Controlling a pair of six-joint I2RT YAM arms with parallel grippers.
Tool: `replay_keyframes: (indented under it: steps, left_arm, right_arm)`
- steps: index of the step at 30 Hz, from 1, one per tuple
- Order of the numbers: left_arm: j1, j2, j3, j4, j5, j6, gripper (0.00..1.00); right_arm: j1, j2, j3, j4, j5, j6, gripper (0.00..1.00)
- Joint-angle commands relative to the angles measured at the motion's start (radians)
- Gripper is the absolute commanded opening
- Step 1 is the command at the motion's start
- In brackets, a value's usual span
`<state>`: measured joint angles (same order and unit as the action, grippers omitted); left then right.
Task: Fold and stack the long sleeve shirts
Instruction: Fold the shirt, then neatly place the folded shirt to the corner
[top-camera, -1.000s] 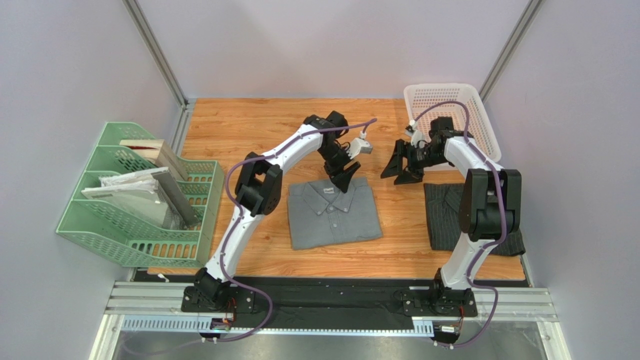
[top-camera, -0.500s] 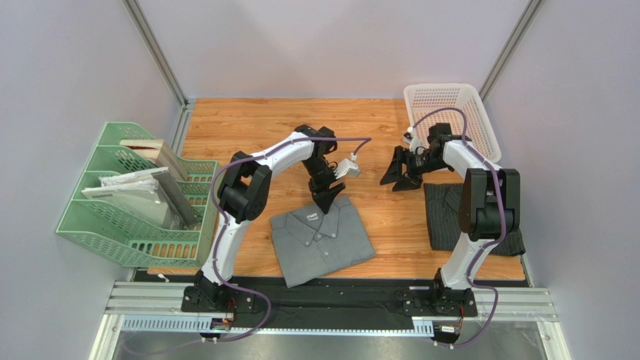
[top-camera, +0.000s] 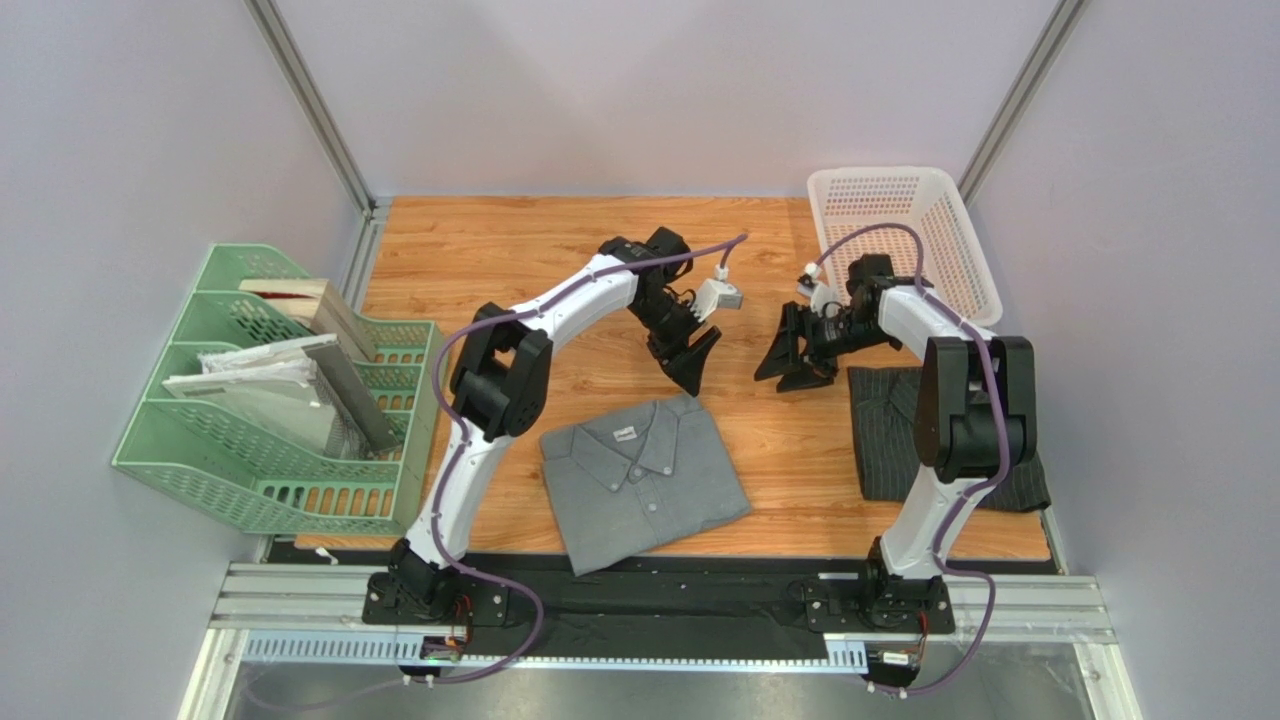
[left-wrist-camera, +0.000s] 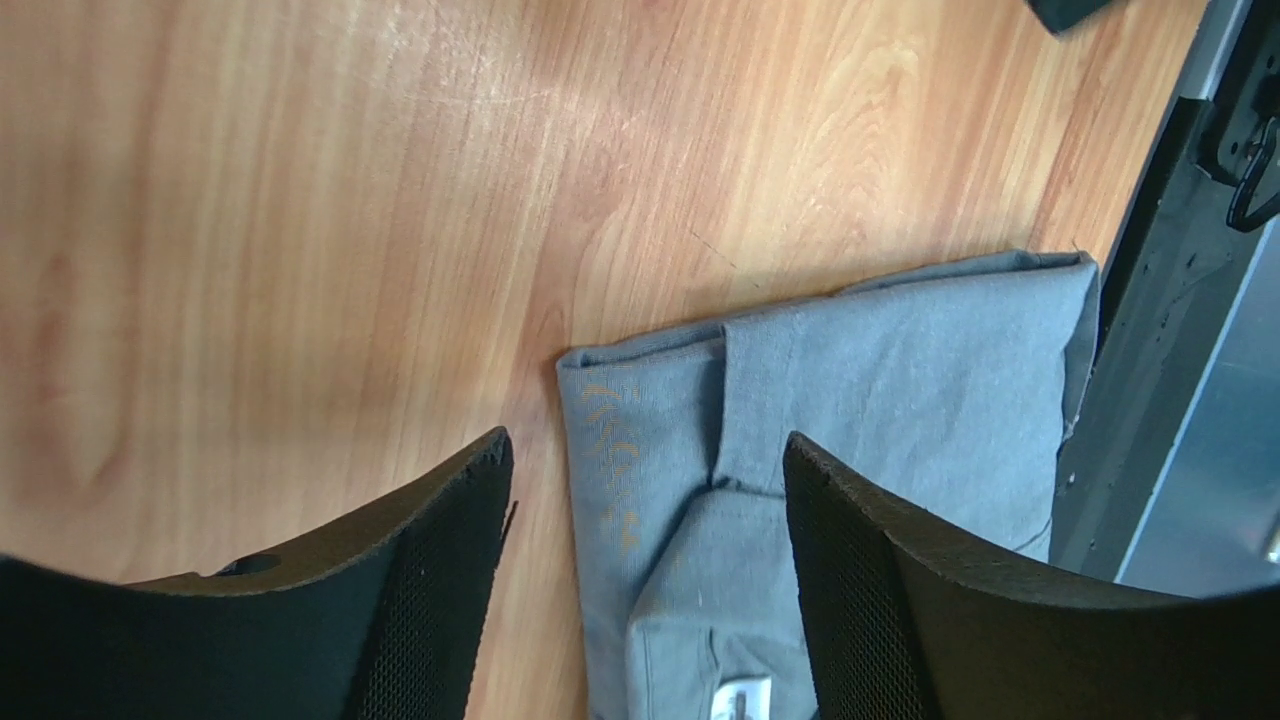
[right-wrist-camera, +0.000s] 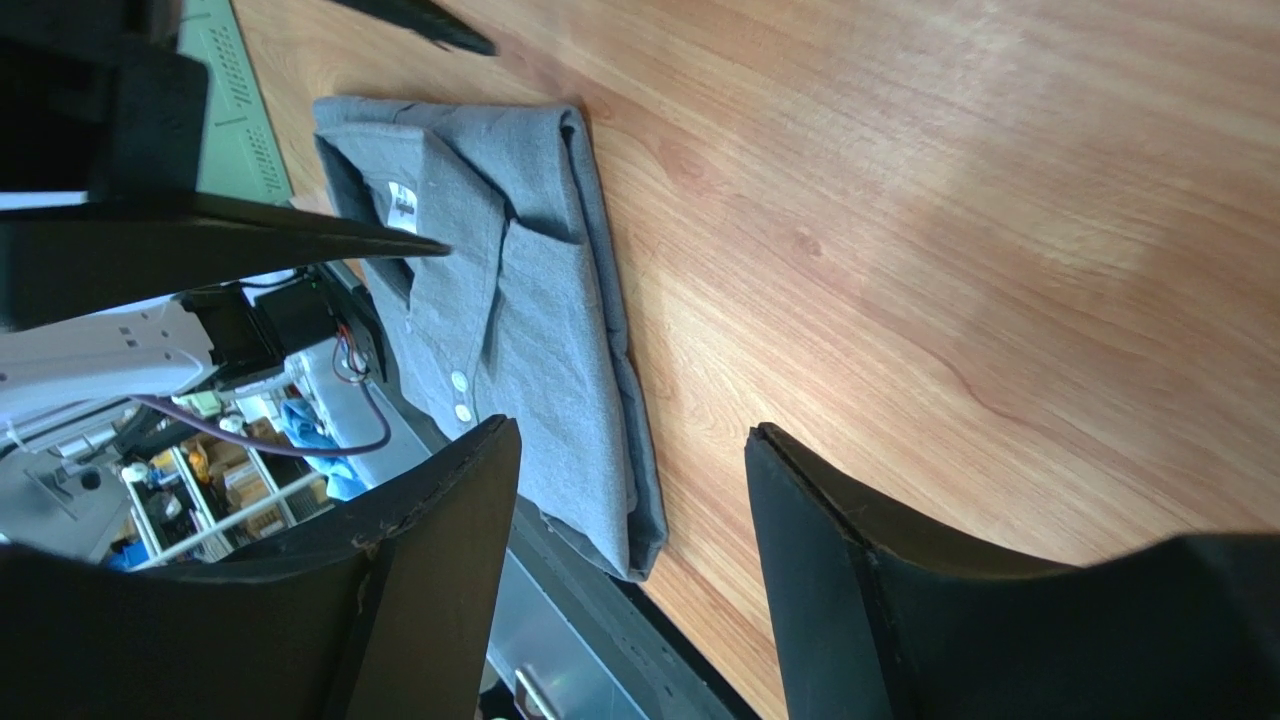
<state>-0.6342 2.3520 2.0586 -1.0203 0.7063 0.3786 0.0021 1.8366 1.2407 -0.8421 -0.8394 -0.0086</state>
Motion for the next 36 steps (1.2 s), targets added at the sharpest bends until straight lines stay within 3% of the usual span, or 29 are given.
replay_keyframes:
  steps: [1,5,8,9,11,12,17,27,36]
  left_arm:
    - [-0.024,0.043,0.023,0.02,0.065,-0.058,0.73]
    - [-0.045,0.053,0.008,0.034,0.049,-0.066,0.69]
    - [-0.047,0.056,0.005,0.037,0.055,-0.067,0.54]
    - [-0.045,0.055,0.005,0.04,0.055,-0.067,0.41]
    - [-0.044,0.038,0.002,0.052,0.056,-0.055,0.3]
    - [-0.045,0.032,0.002,0.057,0.056,-0.052,0.19]
    - [-0.045,-0.02,-0.009,0.065,0.091,-0.015,0.02]
    - [-0.042,-0.126,-0.086,0.083,0.174,0.075,0.0]
    - [0.002,-0.151,-0.087,0.115,0.213,0.031,0.0]
  right_arm:
    - [0.044,0.001,-0.032,0.04,-0.017,-0.017,0.64]
    - [0.065,0.004,-0.046,0.057,-0.001,-0.021,0.66]
    - [0.078,0.009,-0.049,0.064,0.01,-0.03,0.69]
    - [0.084,0.013,-0.05,0.066,0.014,-0.031,0.71]
    - [0.09,0.018,-0.06,0.075,0.022,-0.04,0.77]
    - [0.094,0.023,-0.063,0.078,0.019,-0.041,0.78]
    - [0.113,0.033,-0.096,0.138,-0.009,-0.033,0.88]
    - [0.206,0.047,-0.184,0.443,-0.059,0.065,0.95]
    - [0.243,0.078,-0.236,0.555,-0.154,0.061,0.93]
